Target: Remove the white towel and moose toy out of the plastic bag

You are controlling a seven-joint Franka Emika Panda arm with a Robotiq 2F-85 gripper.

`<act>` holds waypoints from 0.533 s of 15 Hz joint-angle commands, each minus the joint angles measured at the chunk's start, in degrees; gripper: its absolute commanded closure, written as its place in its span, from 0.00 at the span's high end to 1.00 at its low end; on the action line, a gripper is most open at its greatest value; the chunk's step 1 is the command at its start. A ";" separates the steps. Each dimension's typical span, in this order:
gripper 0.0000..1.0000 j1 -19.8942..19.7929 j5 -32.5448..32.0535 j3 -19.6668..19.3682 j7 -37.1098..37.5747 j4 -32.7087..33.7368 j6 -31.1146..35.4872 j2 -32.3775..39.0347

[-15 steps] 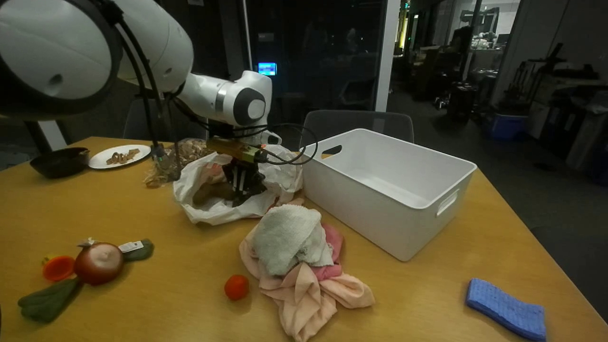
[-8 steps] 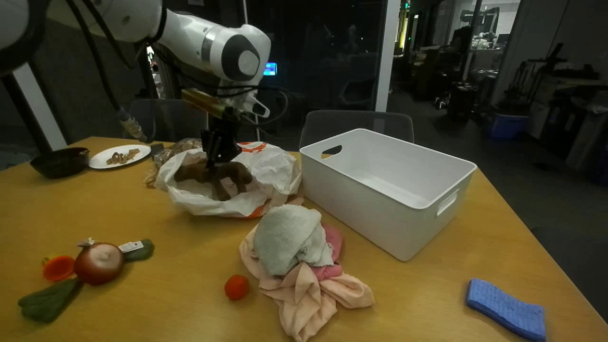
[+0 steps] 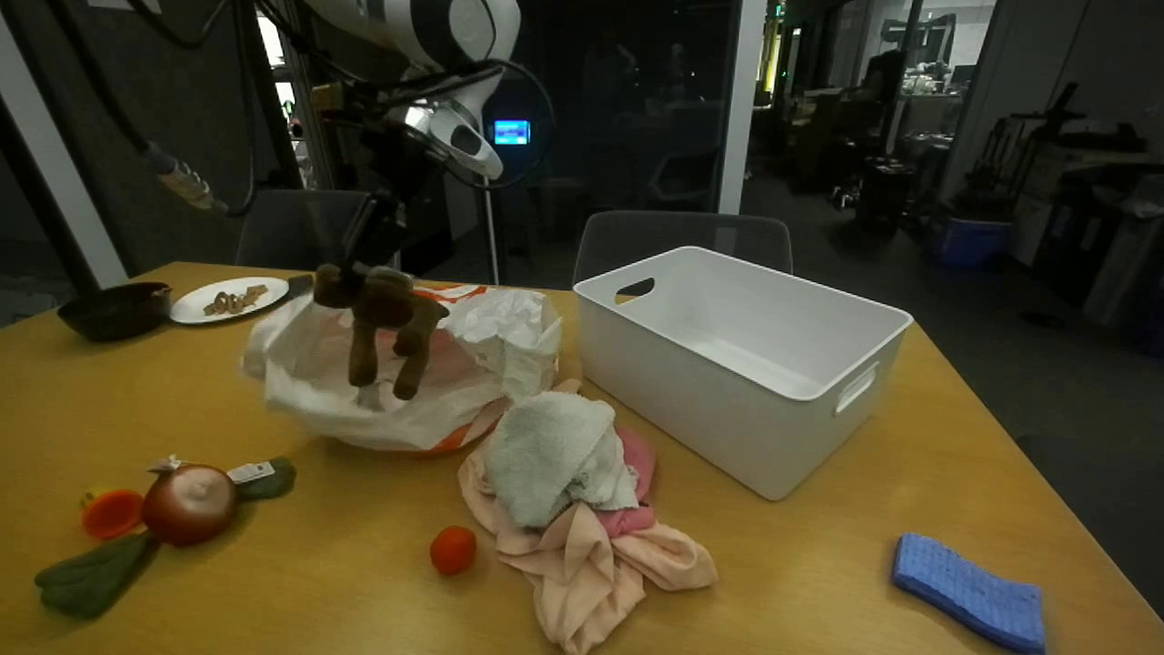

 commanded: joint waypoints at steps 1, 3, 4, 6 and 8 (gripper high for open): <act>0.03 0.86 -5.14 -1.56 7.47 -1.09 1.76 -2.21; 0.03 1.18 -9.72 -1.72 10.70 -1.66 2.43 -2.18; 0.03 1.20 -11.11 -1.77 13.22 -1.96 1.66 -2.18; 0.03 0.83 -10.10 -1.74 18.73 -1.53 -3.81 -1.70; 0.03 -0.03 -4.74 -1.35 18.57 -1.22 -10.70 -1.68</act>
